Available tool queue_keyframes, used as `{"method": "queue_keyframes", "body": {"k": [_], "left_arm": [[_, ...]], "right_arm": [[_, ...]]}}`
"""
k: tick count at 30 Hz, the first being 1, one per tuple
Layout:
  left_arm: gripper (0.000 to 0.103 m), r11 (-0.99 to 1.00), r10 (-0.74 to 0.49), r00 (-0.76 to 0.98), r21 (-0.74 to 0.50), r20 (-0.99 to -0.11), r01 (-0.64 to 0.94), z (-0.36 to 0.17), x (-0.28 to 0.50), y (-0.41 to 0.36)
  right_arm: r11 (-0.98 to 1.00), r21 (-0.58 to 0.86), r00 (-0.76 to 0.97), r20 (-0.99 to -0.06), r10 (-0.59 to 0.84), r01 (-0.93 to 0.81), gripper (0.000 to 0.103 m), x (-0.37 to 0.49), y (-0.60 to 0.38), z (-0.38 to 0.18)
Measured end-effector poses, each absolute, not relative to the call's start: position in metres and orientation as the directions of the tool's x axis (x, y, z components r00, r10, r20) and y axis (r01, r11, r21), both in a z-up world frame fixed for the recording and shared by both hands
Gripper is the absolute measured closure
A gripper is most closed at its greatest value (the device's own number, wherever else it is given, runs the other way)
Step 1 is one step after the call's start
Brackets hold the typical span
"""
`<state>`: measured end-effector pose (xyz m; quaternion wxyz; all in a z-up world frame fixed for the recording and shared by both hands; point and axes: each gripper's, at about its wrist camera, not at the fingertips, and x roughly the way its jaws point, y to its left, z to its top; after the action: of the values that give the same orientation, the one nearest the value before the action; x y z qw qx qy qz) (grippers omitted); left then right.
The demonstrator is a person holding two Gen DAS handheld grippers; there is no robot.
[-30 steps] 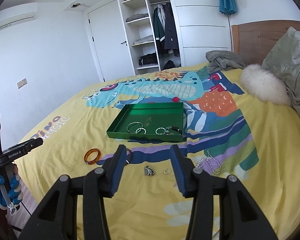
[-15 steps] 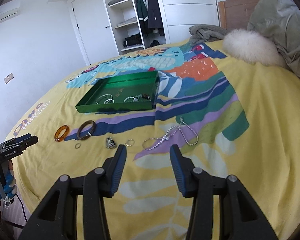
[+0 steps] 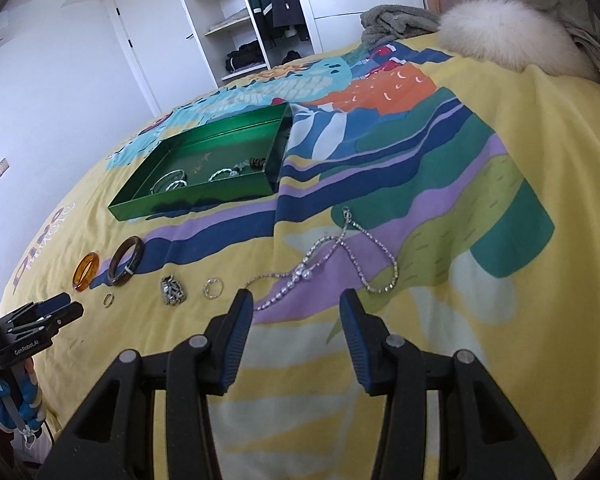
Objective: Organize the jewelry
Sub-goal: 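Move the left tool to the small silver ring while the right tool approaches the rhinestone necklace, then close the left tool on the silver ring while the right tool grasps the rhinestone necklace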
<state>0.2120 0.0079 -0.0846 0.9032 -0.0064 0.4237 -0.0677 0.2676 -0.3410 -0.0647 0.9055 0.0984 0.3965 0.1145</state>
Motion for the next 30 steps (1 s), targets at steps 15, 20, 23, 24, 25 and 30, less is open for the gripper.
{"method": "queue_keyframes", "body": {"k": [15,20,23,24,25,30], "left_arm": [[0.045,0.990,-0.124,0.615,-0.052,-0.779,0.134,-0.102,0.229,0.004],[0.045,0.986,-0.130,0.614,-0.033,-0.779,0.166,-0.106,0.232,-0.006],[0.052,0.984,-0.129,0.611,-0.024,-0.781,0.178,-0.108,0.237,-0.011],[0.056,0.983,-0.133,0.609,-0.027,-0.782,0.181,-0.109,0.239,-0.012],[0.057,0.983,-0.137,0.607,-0.029,-0.783,0.184,-0.109,0.241,-0.013],[0.063,0.982,-0.144,0.593,-0.042,-0.792,0.182,-0.114,0.247,-0.013]], "right_arm": [[0.967,0.237,0.593,-0.768,0.244,-0.092,0.048,0.341,-0.336,-0.096],[0.966,0.241,0.579,-0.776,0.251,-0.095,0.048,0.344,-0.336,-0.104],[0.964,0.248,0.579,-0.773,0.259,-0.101,0.049,0.344,-0.338,-0.106],[0.963,0.251,0.579,-0.771,0.263,-0.103,0.049,0.344,-0.338,-0.107],[0.962,0.252,0.579,-0.771,0.266,-0.106,0.049,0.344,-0.338,-0.107],[0.956,0.274,0.576,-0.767,0.284,-0.107,0.055,0.346,-0.343,-0.110]]}}
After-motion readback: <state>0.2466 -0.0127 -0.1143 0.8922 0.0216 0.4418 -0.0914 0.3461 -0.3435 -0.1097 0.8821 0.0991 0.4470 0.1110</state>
